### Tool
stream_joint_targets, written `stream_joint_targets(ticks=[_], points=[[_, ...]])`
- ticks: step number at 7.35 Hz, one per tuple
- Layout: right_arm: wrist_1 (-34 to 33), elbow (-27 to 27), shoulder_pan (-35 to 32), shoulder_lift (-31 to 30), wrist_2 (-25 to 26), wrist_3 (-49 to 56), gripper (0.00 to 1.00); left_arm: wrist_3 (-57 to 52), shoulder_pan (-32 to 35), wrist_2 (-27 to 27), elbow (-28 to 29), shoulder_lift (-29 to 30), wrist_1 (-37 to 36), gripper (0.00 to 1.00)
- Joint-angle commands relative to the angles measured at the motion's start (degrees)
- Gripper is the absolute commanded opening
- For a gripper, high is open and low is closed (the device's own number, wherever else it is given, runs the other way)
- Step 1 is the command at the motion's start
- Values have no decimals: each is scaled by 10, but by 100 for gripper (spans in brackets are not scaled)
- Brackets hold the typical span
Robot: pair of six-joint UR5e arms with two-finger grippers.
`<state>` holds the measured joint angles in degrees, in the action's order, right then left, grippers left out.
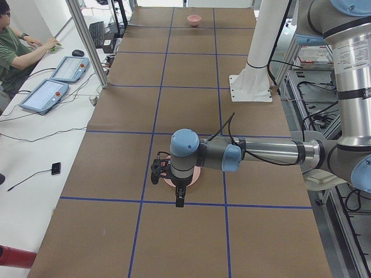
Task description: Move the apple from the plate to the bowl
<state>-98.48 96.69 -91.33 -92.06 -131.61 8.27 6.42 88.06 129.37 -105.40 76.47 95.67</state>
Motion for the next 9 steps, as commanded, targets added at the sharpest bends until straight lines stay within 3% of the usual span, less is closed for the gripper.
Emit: stream_joint_targets(ticks=[1, 6, 9], points=[[0, 2, 0, 0, -1, 3, 100, 0, 0, 0, -1, 0, 0, 98], [0, 7, 0, 0, -1, 2, 100, -4, 4, 2, -4, -1, 0, 98], [36, 13, 1, -2, -4, 1, 100, -2, 2, -2, -7, 5, 6, 98]])
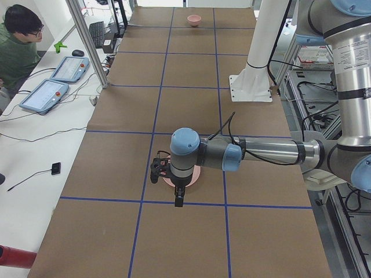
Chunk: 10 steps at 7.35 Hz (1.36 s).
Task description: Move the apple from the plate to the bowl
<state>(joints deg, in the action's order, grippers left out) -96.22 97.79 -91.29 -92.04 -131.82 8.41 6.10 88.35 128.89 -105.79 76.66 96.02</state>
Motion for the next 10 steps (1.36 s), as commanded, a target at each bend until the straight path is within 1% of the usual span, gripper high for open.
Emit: stream_joint_targets(ticks=[1, 2, 4, 5, 6, 7, 8, 9, 10], points=[[13, -3, 1, -8, -6, -2, 100, 5, -1, 1, 7, 0, 0, 98], [14, -5, 1, -10, -11, 5, 100, 1, 2, 3, 8, -2, 3, 98], [15, -8, 1, -32, -10, 11, 100, -1, 2, -2, -14, -2, 4, 98], [14, -6, 0, -53, -19, 40, 100, 0, 2, -2, -27, -2, 4, 98], [14, -11, 0, -66, -33, 45, 100, 0, 2, -1, -34, -1, 4, 98], [15, -32, 0, -69, -34, 46, 100, 3, 2, 3, -35, -1, 4, 98], [52, -43, 0, -71, -27, 47, 100, 3, 1, 3, -34, -1, 4, 98], [140, -109, 0, -72, -20, 46, 100, 4, 1, 4, -35, 1, 4, 98], [254, -175, 1, -70, -20, 39, 100, 4, 1, 5, -34, 1, 4, 98]])
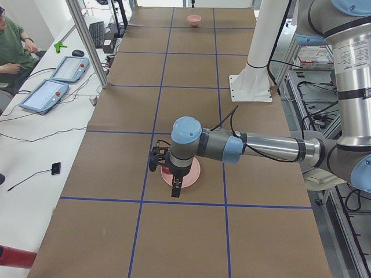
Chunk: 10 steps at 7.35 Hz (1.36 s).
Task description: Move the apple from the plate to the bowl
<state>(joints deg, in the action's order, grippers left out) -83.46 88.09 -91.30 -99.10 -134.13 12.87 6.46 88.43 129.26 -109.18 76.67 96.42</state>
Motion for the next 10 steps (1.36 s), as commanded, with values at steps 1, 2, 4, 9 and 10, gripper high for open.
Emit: stream_joint_targets(ticks=[1, 2, 4, 9, 10], points=[[169, -120, 2, 1, 1, -6, 100, 0, 0, 1, 0, 2, 0, 98], [169, -123, 3, 2, -3, -11, 100, 0, 0, 1, 0, 3, -1, 98], [169, -124, 9, 5, -28, -28, 100, 0, 0, 1, 1, 4, -1, 98], [168, -141, 38, 5, -51, -34, 100, 1, 0, 1, 2, 8, -1, 98], [168, -143, 39, 5, -51, -33, 100, 1, 0, 1, 2, 8, -1, 98]])
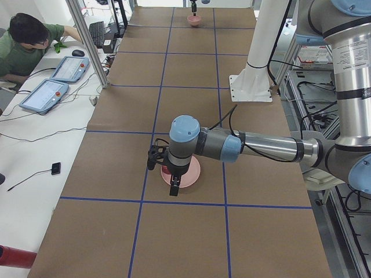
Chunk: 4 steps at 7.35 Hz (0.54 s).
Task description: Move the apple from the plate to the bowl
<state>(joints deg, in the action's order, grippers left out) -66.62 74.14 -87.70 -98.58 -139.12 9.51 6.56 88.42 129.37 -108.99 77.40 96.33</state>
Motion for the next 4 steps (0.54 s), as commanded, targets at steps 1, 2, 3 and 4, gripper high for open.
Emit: stream_joint_targets(ticks=[1, 2, 3, 4], points=[[0, -10, 4, 0, -1, 1, 100, 0, 0, 0, -1, 0, 0, 98], [0, -11, 4, 0, 0, 1, 99, 0, 0, 0, -1, 0, 1, 98], [0, -12, 5, -1, 2, 1, 91, 0, 0, 0, -1, 0, 0, 98], [-1, -17, 7, -1, 2, 1, 73, 0, 0, 0, -2, 0, 1, 98]])
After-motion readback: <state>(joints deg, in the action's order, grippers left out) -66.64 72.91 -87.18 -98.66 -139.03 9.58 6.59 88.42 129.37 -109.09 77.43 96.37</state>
